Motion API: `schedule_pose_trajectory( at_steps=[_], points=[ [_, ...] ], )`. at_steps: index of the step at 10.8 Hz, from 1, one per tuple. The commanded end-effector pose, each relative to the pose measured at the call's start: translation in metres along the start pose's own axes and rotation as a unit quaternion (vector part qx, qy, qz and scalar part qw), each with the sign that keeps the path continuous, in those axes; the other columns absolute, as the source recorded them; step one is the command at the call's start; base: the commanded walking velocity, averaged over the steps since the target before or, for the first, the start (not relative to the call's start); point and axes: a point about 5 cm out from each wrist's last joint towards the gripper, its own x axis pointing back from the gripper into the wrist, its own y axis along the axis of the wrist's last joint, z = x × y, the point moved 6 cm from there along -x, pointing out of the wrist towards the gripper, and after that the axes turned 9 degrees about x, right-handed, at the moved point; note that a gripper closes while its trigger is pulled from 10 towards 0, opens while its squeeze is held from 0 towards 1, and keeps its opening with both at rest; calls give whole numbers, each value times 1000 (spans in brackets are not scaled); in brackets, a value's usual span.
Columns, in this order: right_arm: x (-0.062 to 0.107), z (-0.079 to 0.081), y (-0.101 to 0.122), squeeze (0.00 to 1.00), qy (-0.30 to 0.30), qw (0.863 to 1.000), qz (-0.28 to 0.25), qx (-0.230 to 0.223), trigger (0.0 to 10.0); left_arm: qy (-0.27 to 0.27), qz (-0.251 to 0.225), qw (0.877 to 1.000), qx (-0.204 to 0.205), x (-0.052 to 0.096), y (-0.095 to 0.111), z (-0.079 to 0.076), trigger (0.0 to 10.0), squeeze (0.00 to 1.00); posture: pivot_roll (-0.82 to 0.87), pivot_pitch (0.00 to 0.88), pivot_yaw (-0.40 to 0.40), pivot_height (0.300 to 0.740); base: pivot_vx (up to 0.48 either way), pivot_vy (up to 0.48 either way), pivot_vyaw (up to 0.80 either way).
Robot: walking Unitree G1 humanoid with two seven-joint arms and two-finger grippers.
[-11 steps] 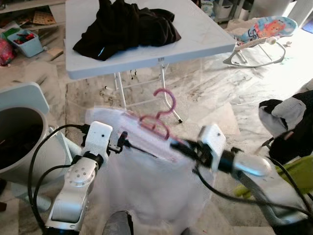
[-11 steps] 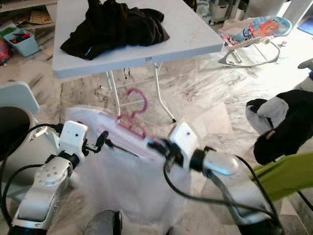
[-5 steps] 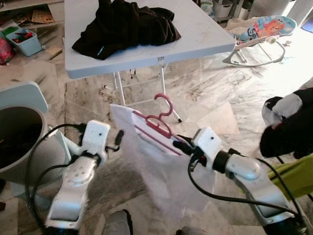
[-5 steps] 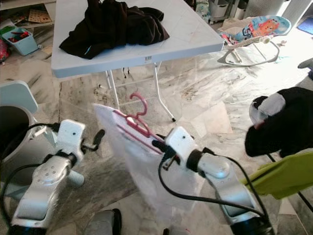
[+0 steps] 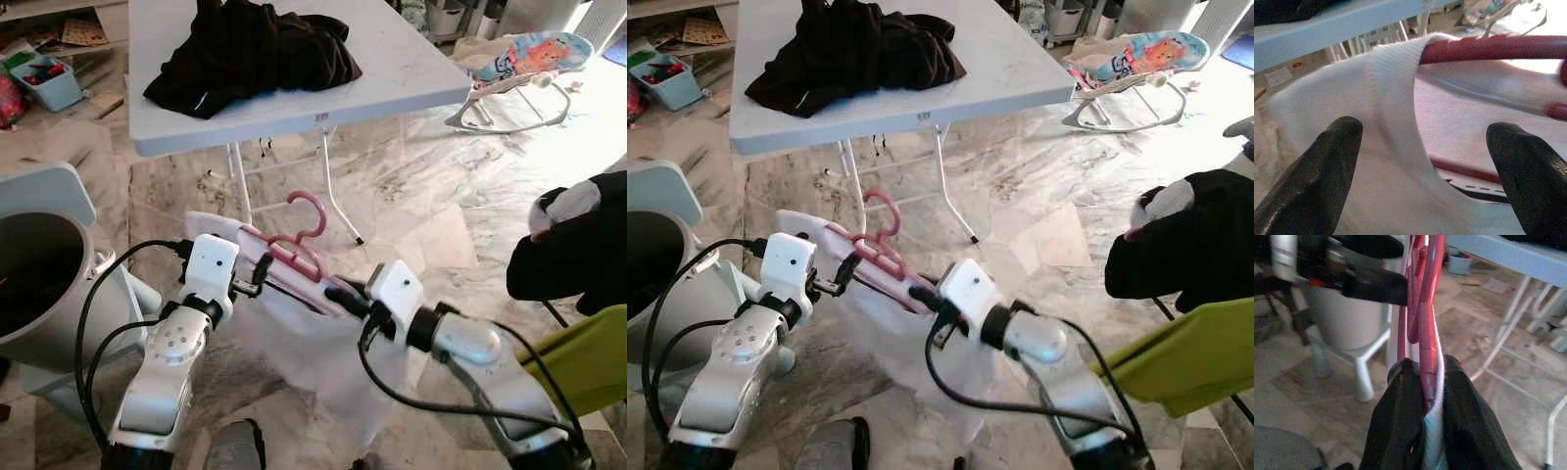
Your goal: Hang hanger
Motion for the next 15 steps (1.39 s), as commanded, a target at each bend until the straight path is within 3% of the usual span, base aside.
schedule_pose_trajectory(
  at_steps=[1,2,5,7,8,10,12,13,15],
  points=[
    [0,6,22,0,22,999,-41,6,10000,13,-1,1000,-10,-2,1,6,10000,529,-4,87,-24,740,0,0,0],
    [7,20,23,0,71,996,-43,-13,10000,32,1,999,-25,-4,0,15,10000,0,-5,87,-23,740,0,0,0],
    [21,32,17,0,115,992,-28,-33,10000,75,9,996,-41,-5,-4,37,10000,0,-10,89,-22,740,0,0,0],
    [18,24,10,0,101,995,-10,-15,10000,65,5,997,-41,-5,-4,34,10000,0,-6,90,-24,740,0,0,0],
    [17,19,8,0,89,996,-6,-12,10000,62,0,997,-37,-3,-3,32,0,0,-4,90,-25,740,0,0,0],
    [15,5,1,0,50,999,2,-9,10000,80,-11,997,-18,4,-2,32,0,0,-2,92,-28,740,0,0,0],
    [9,-19,-6,0,-16,1000,12,-4,10000,20,-9,1000,3,6,-6,2,0,0,3,95,-31,740,0,0,0],
    [7,-32,-6,0,-49,999,13,-9,10000,10,0,1000,4,7,-10,-4,0,0,3,94,-29,740,0,0,0],
    [11,-34,-8,0,-48,999,13,-17,10000,62,7,998,-7,10,-14,19,0,0,3,94,-27,740,0,0,0]
  ],
)
